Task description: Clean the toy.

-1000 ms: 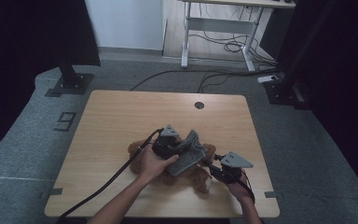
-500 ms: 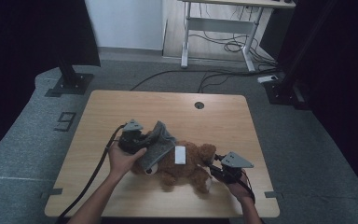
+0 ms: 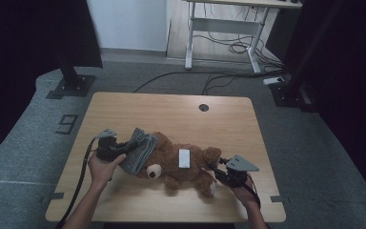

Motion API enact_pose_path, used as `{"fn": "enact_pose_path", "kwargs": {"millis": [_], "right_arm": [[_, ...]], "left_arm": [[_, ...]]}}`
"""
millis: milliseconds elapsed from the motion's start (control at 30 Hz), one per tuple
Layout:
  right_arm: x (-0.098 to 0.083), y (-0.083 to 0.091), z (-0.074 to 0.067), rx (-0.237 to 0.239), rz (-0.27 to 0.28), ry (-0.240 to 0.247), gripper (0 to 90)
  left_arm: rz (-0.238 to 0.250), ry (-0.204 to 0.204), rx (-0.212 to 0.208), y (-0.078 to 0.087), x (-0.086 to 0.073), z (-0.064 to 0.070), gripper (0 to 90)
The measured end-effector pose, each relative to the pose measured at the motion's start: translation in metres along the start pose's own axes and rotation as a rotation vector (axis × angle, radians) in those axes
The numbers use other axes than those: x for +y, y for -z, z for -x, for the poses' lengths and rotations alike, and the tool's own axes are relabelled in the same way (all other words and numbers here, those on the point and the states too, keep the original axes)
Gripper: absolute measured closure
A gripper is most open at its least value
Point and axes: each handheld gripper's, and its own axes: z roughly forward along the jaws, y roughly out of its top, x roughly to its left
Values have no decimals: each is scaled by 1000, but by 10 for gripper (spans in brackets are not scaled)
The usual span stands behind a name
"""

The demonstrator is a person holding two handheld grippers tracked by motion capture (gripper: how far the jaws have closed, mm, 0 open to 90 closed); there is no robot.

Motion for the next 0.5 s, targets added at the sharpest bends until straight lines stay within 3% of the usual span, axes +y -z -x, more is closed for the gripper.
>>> {"fn": "enact_pose_path", "kwargs": {"millis": [133, 233, 500], "right_arm": [[0, 0, 0, -3, 2, -1, 623], [-1, 0, 1, -3, 3, -3, 623], [0, 1, 2, -6, 0, -5, 623]], "left_arm": [[-16, 15, 26, 4, -9, -9, 767], [-17, 42, 14, 5, -12, -12, 766], [11, -57, -20, -3, 22, 24, 767]]}}
